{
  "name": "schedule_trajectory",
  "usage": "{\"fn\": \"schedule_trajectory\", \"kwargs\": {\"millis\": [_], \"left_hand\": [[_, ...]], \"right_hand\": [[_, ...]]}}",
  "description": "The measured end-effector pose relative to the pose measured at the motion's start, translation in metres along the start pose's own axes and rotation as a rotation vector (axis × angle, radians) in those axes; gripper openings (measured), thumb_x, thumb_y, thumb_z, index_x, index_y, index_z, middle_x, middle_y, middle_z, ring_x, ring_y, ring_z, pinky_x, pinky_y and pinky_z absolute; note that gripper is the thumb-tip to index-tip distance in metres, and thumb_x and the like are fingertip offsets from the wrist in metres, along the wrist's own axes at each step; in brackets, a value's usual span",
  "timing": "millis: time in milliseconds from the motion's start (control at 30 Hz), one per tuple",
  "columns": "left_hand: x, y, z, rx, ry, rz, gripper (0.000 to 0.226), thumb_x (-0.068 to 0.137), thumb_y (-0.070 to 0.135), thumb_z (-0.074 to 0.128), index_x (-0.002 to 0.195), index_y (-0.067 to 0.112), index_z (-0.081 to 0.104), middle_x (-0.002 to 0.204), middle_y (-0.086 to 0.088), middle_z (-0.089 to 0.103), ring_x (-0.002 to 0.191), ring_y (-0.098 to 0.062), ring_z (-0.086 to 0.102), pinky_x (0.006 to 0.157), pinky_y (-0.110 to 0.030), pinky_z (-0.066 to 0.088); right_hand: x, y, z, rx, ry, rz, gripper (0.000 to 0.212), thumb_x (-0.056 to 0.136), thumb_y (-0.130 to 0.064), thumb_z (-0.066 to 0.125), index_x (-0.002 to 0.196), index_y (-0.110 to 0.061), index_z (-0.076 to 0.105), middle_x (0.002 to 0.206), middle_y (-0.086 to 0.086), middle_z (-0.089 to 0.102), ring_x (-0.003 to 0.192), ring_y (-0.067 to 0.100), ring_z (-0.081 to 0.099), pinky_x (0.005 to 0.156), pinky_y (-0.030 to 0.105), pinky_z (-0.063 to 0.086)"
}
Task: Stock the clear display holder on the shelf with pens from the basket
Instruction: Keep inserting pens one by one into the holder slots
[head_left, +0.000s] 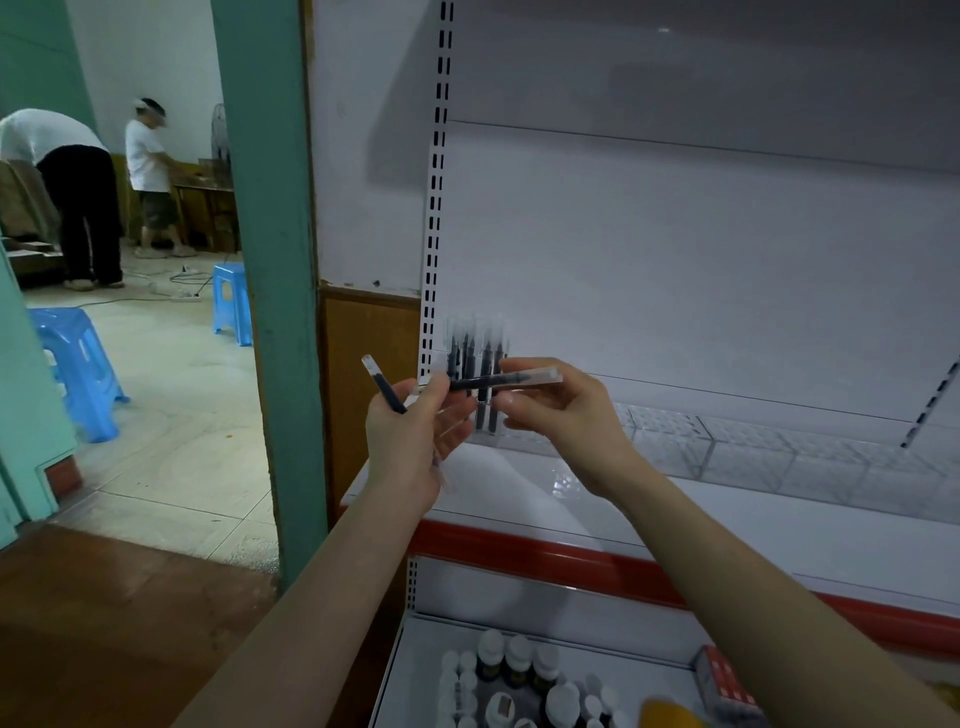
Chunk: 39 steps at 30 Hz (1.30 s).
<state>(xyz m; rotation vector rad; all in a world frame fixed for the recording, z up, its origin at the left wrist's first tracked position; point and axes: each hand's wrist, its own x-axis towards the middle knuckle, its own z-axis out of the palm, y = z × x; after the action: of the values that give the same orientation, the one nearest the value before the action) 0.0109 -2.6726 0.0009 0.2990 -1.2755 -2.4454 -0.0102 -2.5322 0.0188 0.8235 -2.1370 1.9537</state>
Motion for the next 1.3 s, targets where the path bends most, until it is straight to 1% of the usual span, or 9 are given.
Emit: {"fn": "schedule_trajectory", "kwargs": {"millis": [200,300,400,567,633,733,833,933,1300], "left_hand": [[-0.005,-0.004,0.007,0.168,-0.031,0.024,0.037,0.089,0.031,0.059,0.118,0.009,0.052,0.075,-0.004,0.066,0.039,-0.006,0.054,0.039,-0.017,0.043],[-0.006,-0.004,0.005,0.271,-0.098,0.050,0.033,0.096,0.045,0.039,0.105,0.017,0.052,0.065,-0.002,0.059,0.033,-0.007,0.038,0.034,-0.018,0.030],[-0.005,-0.001,0.002,0.294,-0.128,0.057,0.026,0.099,0.036,0.032,0.103,0.021,0.054,0.061,-0.002,0.053,0.035,-0.008,0.037,0.041,-0.020,0.027],[0.003,0.001,-0.002,0.377,-0.167,0.129,0.020,0.094,0.027,0.052,0.082,0.013,0.060,0.059,0.000,0.049,0.050,-0.010,0.047,0.058,-0.031,0.042],[0.006,0.002,-0.002,0.381,-0.178,0.157,0.018,0.093,0.025,0.054,0.086,0.010,0.063,0.060,0.000,0.050,0.056,-0.011,0.049,0.070,-0.035,0.046],[0.007,0.002,0.001,0.367,-0.192,0.195,0.023,0.092,0.018,0.054,0.113,0.012,0.063,0.066,0.000,0.056,0.068,-0.014,0.053,0.080,-0.036,0.050],[0.005,0.001,0.004,0.361,-0.191,0.224,0.025,0.091,0.016,0.056,0.115,0.017,0.060,0.077,0.003,0.064,0.083,-0.014,0.061,0.083,-0.032,0.052],[0.007,0.000,0.004,0.347,-0.173,0.232,0.021,0.089,0.017,0.058,0.110,0.021,0.061,0.083,0.005,0.068,0.090,-0.014,0.064,0.082,-0.028,0.053],[0.012,-0.007,-0.002,0.334,-0.164,0.229,0.021,0.088,0.014,0.061,0.108,0.018,0.063,0.082,0.004,0.069,0.083,-0.013,0.067,0.067,-0.017,0.053]], "right_hand": [[0.001,-0.008,-0.002,0.082,0.056,-0.035,0.019,0.083,0.004,0.061,0.076,-0.014,0.063,0.085,-0.008,0.070,0.075,0.008,0.067,0.070,0.025,0.057],[0.012,-0.011,-0.011,0.099,0.194,0.004,0.013,0.088,-0.002,0.057,0.086,-0.015,0.061,0.086,0.000,0.068,0.070,0.007,0.067,0.066,0.021,0.057],[0.031,-0.010,-0.026,0.026,0.364,0.003,0.008,0.089,-0.006,0.058,0.097,-0.008,0.059,0.080,0.001,0.066,0.067,0.009,0.065,0.065,0.020,0.055],[0.056,0.001,-0.036,-0.230,0.470,0.002,0.021,0.088,-0.011,0.062,0.100,-0.012,0.045,0.074,0.005,0.062,0.071,0.020,0.065,0.080,0.038,0.056],[0.062,0.006,-0.036,-0.288,0.463,-0.001,0.019,0.088,-0.012,0.061,0.102,-0.011,0.047,0.073,0.003,0.061,0.067,0.012,0.063,0.082,0.037,0.055],[0.071,0.012,-0.033,-0.355,0.444,-0.010,0.023,0.090,-0.013,0.059,0.111,-0.007,0.051,0.076,0.004,0.062,0.066,0.009,0.061,0.083,0.037,0.053],[0.078,0.015,-0.028,-0.409,0.406,-0.006,0.025,0.091,-0.013,0.058,0.114,-0.005,0.053,0.082,0.011,0.064,0.066,0.012,0.060,0.083,0.039,0.054],[0.085,0.016,-0.027,-0.437,0.368,-0.016,0.021,0.091,-0.012,0.058,0.109,-0.002,0.056,0.085,0.016,0.066,0.061,0.006,0.058,0.078,0.036,0.054],[0.090,0.029,-0.022,-0.485,0.240,0.057,0.014,0.093,-0.008,0.052,0.103,0.000,0.058,0.087,0.017,0.065,0.061,0.013,0.059,0.066,0.022,0.050]]}}
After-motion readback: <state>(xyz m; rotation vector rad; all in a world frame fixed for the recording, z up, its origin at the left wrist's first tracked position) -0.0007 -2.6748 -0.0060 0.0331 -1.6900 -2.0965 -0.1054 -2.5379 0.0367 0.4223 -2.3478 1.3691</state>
